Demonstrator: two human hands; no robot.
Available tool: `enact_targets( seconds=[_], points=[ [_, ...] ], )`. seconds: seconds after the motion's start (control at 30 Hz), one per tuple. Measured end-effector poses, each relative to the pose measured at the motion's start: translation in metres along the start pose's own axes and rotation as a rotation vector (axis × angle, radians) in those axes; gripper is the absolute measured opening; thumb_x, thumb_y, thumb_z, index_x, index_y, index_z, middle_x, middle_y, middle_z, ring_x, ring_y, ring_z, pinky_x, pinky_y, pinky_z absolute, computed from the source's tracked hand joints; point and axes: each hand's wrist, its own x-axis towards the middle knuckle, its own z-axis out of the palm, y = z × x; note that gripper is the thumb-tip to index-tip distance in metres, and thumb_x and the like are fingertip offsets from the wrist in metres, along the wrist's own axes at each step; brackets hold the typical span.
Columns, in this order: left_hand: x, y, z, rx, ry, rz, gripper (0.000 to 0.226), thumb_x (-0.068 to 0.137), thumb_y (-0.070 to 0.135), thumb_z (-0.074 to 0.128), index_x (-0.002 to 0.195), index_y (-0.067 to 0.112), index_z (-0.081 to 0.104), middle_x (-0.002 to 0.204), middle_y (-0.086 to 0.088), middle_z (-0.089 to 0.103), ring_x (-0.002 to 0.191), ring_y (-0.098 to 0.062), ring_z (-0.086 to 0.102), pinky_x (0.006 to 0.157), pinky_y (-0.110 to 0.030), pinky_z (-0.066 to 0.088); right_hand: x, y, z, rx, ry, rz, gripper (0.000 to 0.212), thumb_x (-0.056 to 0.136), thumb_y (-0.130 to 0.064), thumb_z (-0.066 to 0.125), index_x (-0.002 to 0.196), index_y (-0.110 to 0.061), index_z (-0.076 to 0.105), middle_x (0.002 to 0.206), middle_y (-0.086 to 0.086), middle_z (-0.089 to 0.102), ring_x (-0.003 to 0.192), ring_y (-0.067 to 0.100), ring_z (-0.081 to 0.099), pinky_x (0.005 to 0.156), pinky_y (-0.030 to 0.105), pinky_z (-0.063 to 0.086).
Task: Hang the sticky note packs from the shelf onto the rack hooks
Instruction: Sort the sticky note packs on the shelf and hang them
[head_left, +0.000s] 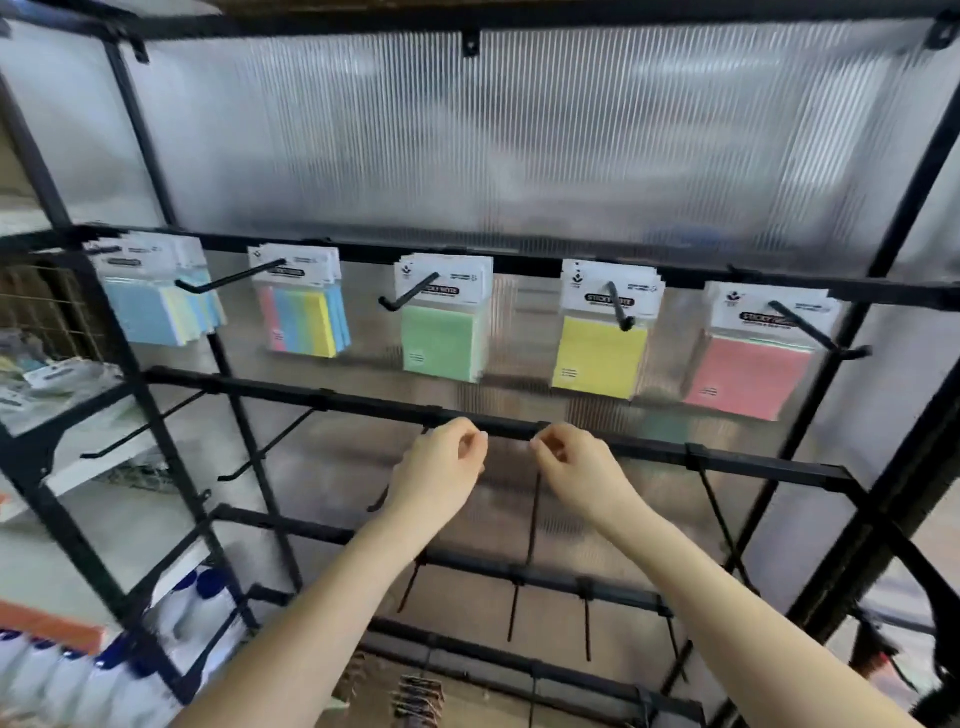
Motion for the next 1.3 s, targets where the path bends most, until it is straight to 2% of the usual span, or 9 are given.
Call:
enact_targets(
  seconds=[0.17, 0.3, 0.4, 0.5, 0.57, 0.7, 0.93, 1.07, 1.3],
  points=[
    [-0.003, -0.069, -0.071, 0.004, -0.01, -0.041, 0.021, 0.096, 0.03, 0.049, 0.076, 0.032, 0.056, 0.074, 0.011, 0.067, 0.075, -0.016, 0.065, 0.073, -0.042, 0.056, 0.012, -0.078, 0.06, -0.022, -0.04, -0.105, 0.015, 0.094, -0.028, 0.052, 0.096, -0.017, 0.062, 0.088, -0.001, 0.066, 0.08, 0.016, 0.062, 0.07, 0.032, 0.052],
    [-0.016, -0.133, -0.126, -0.002, 0.055, -0.114, 0.024, 0.095, 0.029, 0.05, 0.073, 0.037, 0.054, 0.067, 0.017, 0.065, 0.068, -0.002, 0.064, 0.071, -0.034, 0.055, 0.017, -0.136, 0.118, -0.022, -0.089, -0.174, 0.021, 0.094, -0.027, 0.05, 0.092, -0.009, 0.061, 0.092, 0.007, 0.065, 0.085, 0.025, 0.061, 0.076, 0.039, 0.052],
    [-0.033, -0.18, -0.166, -0.035, 0.096, -0.191, 0.024, 0.095, 0.024, 0.051, 0.074, 0.035, 0.056, 0.068, 0.014, 0.067, 0.069, -0.01, 0.066, 0.075, -0.04, 0.056, 0.019, -0.18, 0.165, -0.014, -0.132, -0.251, 0.018, 0.094, -0.025, 0.051, 0.083, -0.012, 0.055, 0.091, 0.011, 0.063, 0.087, 0.03, 0.059, 0.074, 0.037, 0.048],
    [-0.055, -0.22, -0.206, -0.051, 0.089, -0.278, 0.018, 0.097, 0.02, 0.05, 0.082, 0.027, 0.058, 0.077, 0.004, 0.069, 0.077, -0.018, 0.067, 0.08, -0.045, 0.055, 0.018, -0.22, 0.21, -0.005, -0.184, -0.323, 0.019, 0.094, -0.024, 0.051, 0.091, -0.007, 0.061, 0.097, 0.013, 0.064, 0.09, 0.031, 0.06, 0.077, 0.038, 0.048],
    [-0.069, -0.243, -0.231, -0.015, 0.112, -0.326, 0.019, 0.097, 0.021, 0.049, 0.081, 0.027, 0.057, 0.078, 0.004, 0.068, 0.078, -0.018, 0.068, 0.081, -0.044, 0.055, 0.015, -0.244, 0.238, 0.021, -0.215, -0.356, 0.021, 0.094, -0.022, 0.051, 0.094, -0.004, 0.062, 0.096, 0.013, 0.063, 0.089, 0.031, 0.06, 0.076, 0.037, 0.048],
    [-0.098, -0.275, -0.269, 0.046, 0.187, -0.409, 0.018, 0.097, 0.018, 0.05, 0.083, 0.024, 0.058, 0.08, 0.002, 0.068, 0.076, -0.013, 0.067, 0.078, -0.041, 0.056, 0.009, -0.286, 0.289, 0.054, -0.298, -0.442, 0.019, 0.094, -0.021, 0.052, 0.08, -0.009, 0.052, 0.084, 0.009, 0.059, 0.078, 0.027, 0.058, 0.064, 0.03, 0.039],
    [-0.122, -0.345, -0.317, 0.005, 0.279, -0.597, 0.017, 0.095, 0.012, 0.048, 0.088, 0.017, 0.062, 0.079, -0.001, 0.07, 0.074, -0.02, 0.069, 0.072, -0.037, 0.054, 0.008, -0.347, 0.365, 0.073, -0.456, -0.538, 0.02, 0.093, -0.022, 0.048, 0.094, -0.008, 0.061, 0.097, 0.01, 0.064, 0.088, 0.028, 0.06, 0.074, 0.035, 0.049],
    [-0.123, -0.402, -0.338, -0.04, 0.346, -0.658, 0.019, 0.095, 0.008, 0.047, 0.094, 0.013, 0.065, 0.083, -0.006, 0.071, 0.07, -0.019, 0.068, 0.073, -0.042, 0.057, 0.011, -0.38, 0.415, 0.08, -0.488, -0.566, 0.017, 0.092, -0.025, 0.047, 0.087, -0.012, 0.056, 0.09, 0.008, 0.063, 0.082, 0.028, 0.06, 0.066, 0.035, 0.046],
    [-0.107, -0.493, -0.38, -0.127, 0.44, -0.698, 0.026, 0.094, 0.005, 0.052, 0.075, 0.021, 0.061, 0.075, -0.008, 0.066, 0.063, -0.025, 0.064, 0.07, -0.044, 0.055, 0.033, -0.437, 0.509, 0.158, -0.583, -0.557, 0.016, 0.093, -0.021, 0.047, 0.091, -0.011, 0.06, 0.1, 0.008, 0.065, 0.09, 0.026, 0.058, 0.072, 0.031, 0.042]
  ],
)
